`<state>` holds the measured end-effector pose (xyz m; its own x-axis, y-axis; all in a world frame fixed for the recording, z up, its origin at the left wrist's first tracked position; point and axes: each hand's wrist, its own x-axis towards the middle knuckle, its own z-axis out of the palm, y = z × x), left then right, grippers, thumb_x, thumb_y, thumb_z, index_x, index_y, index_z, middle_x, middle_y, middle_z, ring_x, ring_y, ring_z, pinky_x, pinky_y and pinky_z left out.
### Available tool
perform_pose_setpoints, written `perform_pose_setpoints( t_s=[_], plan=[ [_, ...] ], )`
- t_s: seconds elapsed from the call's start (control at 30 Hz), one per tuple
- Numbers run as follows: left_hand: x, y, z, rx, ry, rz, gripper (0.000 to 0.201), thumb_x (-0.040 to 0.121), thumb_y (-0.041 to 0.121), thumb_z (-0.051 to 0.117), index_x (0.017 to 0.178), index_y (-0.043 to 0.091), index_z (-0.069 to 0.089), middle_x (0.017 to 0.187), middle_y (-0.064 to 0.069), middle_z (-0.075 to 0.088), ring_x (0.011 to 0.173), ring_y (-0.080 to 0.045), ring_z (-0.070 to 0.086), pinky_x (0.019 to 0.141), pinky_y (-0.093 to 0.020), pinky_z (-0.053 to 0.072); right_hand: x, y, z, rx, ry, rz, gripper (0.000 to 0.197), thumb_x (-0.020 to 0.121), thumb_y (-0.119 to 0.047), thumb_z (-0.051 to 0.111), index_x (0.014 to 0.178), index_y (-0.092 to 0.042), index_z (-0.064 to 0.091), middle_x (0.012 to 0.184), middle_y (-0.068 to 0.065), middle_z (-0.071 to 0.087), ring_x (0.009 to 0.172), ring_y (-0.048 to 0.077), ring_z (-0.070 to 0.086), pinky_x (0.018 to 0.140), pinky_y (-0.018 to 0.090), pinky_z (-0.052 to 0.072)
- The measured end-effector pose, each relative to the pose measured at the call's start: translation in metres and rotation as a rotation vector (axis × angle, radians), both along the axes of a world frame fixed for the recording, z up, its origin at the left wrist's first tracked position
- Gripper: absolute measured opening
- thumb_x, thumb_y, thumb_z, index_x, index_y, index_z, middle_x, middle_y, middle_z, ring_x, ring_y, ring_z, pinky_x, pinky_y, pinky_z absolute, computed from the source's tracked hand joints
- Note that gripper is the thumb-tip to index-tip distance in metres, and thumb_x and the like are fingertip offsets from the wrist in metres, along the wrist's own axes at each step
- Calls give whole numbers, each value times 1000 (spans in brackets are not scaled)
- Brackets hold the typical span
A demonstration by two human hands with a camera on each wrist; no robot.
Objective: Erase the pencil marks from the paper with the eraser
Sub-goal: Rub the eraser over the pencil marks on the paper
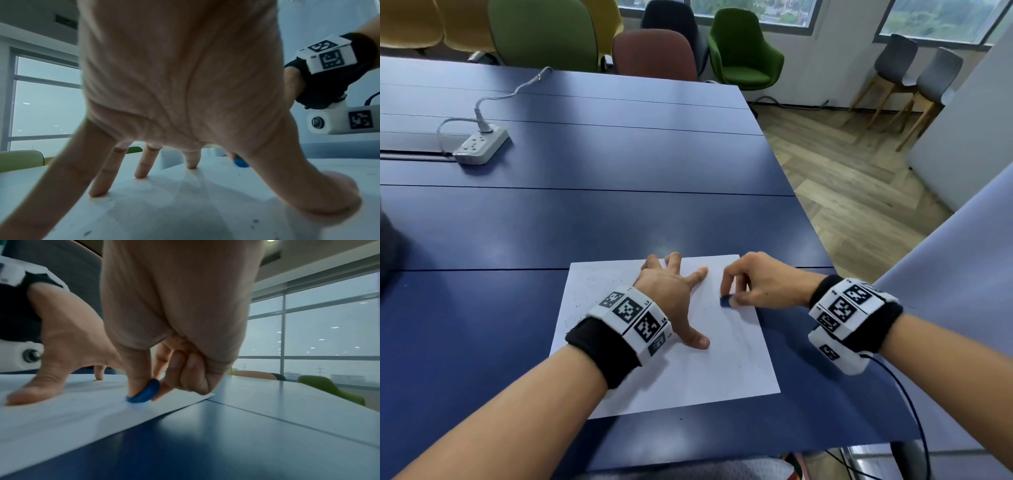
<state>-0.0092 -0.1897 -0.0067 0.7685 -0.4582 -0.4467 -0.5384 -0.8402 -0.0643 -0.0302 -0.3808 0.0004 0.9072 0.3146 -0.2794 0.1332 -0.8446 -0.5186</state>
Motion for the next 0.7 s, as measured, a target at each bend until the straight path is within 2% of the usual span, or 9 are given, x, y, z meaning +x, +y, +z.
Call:
perform_pose_setpoints(
  t_s=[0.1,0.23,0.4,0.5,0.57,0.63,0.7],
  plan=[
    [0,0,0,0,-9,-1,126,57,82,68,153,40,-1,151,-11,17,127,-38,27,97,-40,40,-2,1,-5,56,-23,-57,7,81,-17,70,87,-21,69,73,-3,64,55,2,51,56,14,40],
    [0,0,0,-2,5,3,127,56,81,69,153,40,-1,151,-11,16,127,-39,27,98,-42,43,-5,6,4,-40,112,107,10,79,-18,72,85,-25,72,79,2,67,62,4,53,57,12,41],
    [0,1,-1,-10,5,5,125,55,81,70,152,41,2,147,-11,20,125,-40,28,96,-43,45,21,15,3,-49,-68,-61,6,81,-22,71,84,-24,67,76,-7,63,68,10,58,71,33,53],
    [0,0,0,-2,1,-4,126,55,81,69,153,41,1,148,-11,19,124,-39,28,95,-41,43,11,14,4,-68,50,71,8,79,-18,73,80,-25,68,76,-3,63,63,9,54,62,21,46],
    [0,0,0,7,4,-2,126,56,82,69,153,40,-1,148,-11,19,125,-38,28,95,-40,42,4,14,7,-97,173,158,7,79,-20,73,82,-24,70,78,2,67,65,11,57,61,21,46],
    [1,0,0,8,3,3,126,57,82,68,153,40,-2,149,-11,18,126,-39,27,97,-41,41,8,10,7,-99,118,111,6,78,-22,74,83,-25,71,75,0,68,65,11,58,61,24,46],
    [1,0,-1,0,6,2,127,56,82,68,153,41,-2,149,-10,18,127,-39,26,98,-43,42,8,5,3,-58,-12,-17,5,78,-21,73,80,-24,69,68,-6,64,59,8,54,59,24,44]
  ],
)
